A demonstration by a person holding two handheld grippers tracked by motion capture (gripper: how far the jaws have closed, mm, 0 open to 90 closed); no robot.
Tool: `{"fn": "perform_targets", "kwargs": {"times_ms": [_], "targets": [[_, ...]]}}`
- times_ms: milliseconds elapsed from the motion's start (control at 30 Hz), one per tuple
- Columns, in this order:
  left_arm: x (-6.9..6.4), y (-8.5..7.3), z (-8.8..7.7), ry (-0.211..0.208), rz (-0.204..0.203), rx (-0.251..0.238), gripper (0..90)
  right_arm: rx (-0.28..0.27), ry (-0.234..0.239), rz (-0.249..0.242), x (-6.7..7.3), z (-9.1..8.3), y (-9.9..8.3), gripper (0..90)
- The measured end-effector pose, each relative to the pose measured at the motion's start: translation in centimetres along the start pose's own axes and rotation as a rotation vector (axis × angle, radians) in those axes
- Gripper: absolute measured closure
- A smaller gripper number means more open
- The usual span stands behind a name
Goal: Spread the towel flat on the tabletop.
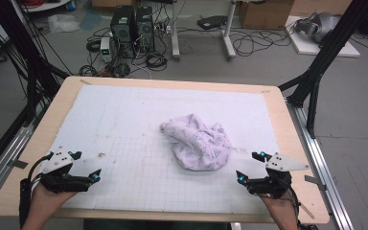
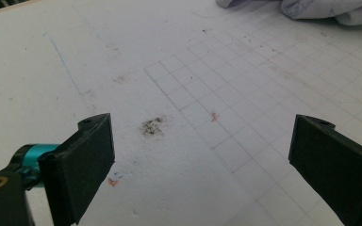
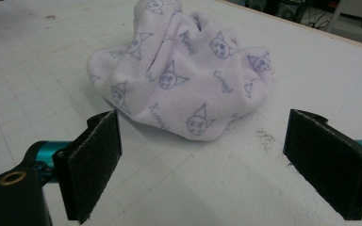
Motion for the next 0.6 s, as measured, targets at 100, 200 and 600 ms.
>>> {"fn": "perform_targets", "kwargs": {"times_ms": [100, 200, 600], "targets": [[0.00, 0.00, 0.17, -0.001, 0.001, 0.003, 7.9, -0.001, -0.002, -0.001, -0.04, 0.01, -0.03, 11.2], [-0.01, 0.02, 0.26, -0.003, 0.004, 0.005, 7.9, -0.003, -0.003, -0.004, -0.15, -0.02, -0.05, 11.2], [0.03, -0.37, -0.24, 0.012, -0.001, 0.000, 7.9, -0.005, 0.016, -0.001, -0.22, 0.60, 0.32, 11.2]]}}
Point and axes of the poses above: each handheld gripper's, and its own axes: z roughly forward along the jaws, y roughly out of its top, x roughly to its left, the point moved 1 cm from there along z, roughly forward along the jaws, and after that the axes turned 9 degrees about y, right-handed, at the moved point
